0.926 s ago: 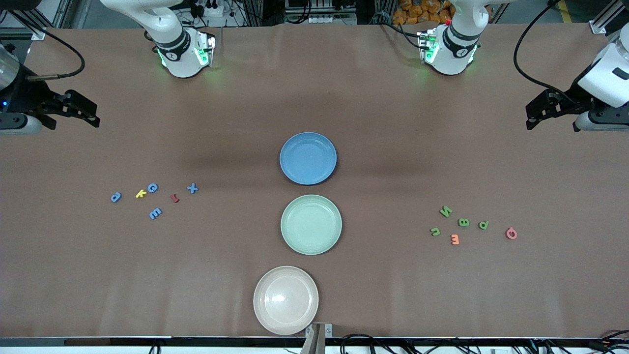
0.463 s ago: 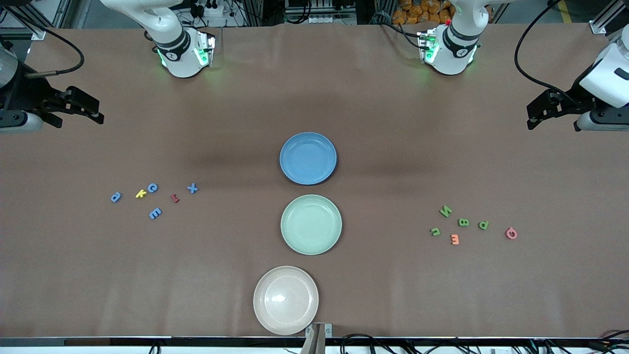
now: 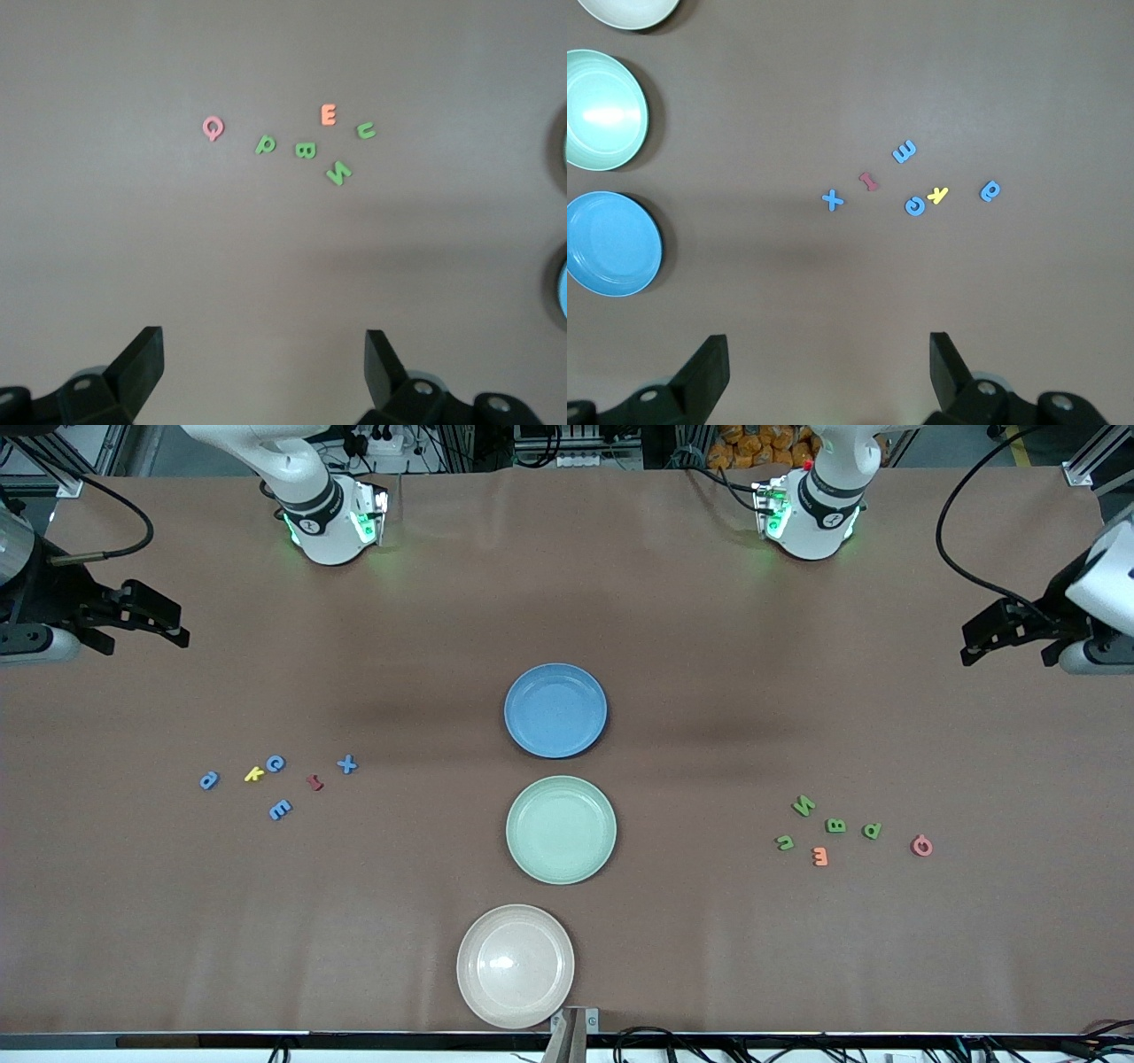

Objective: Sort letters by color into matching plates

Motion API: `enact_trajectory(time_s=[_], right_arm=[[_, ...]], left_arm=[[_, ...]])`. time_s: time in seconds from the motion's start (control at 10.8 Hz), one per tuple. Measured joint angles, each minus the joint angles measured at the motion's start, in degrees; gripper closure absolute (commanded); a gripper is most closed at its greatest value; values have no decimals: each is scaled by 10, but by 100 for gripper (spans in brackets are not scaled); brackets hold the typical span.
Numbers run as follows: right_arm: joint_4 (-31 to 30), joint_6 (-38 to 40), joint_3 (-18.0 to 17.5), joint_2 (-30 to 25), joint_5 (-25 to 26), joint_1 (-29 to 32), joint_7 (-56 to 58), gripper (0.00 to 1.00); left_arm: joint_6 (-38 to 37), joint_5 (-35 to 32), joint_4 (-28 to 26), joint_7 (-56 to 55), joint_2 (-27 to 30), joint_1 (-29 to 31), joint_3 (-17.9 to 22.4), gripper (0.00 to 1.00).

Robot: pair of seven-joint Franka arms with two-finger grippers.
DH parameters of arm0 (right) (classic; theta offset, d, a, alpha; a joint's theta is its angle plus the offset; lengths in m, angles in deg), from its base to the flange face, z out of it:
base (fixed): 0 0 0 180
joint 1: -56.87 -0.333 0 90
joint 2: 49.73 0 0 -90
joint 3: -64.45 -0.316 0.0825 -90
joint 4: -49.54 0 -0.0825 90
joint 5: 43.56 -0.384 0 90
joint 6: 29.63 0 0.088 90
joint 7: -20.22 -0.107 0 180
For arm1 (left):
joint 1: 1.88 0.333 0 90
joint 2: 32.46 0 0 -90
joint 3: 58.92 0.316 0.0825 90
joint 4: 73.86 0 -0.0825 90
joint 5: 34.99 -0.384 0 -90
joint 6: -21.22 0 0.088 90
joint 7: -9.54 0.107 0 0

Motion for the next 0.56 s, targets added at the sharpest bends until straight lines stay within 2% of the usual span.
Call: enact_trajectory(time_s=[0.19,0.37,0.56], right_arm=[[-6,5,-1,21,0,-1,0,0],[-12,4,0,67,0,0,3,0],[-40,-45,-1,101,0,-1,3,0]], left_arm=[[2,-3,-3,35,-42,8,1,0],[32,-8,-3,83,-94,8,1,0],[72,-9,-3,135,-143,8,1,0]])
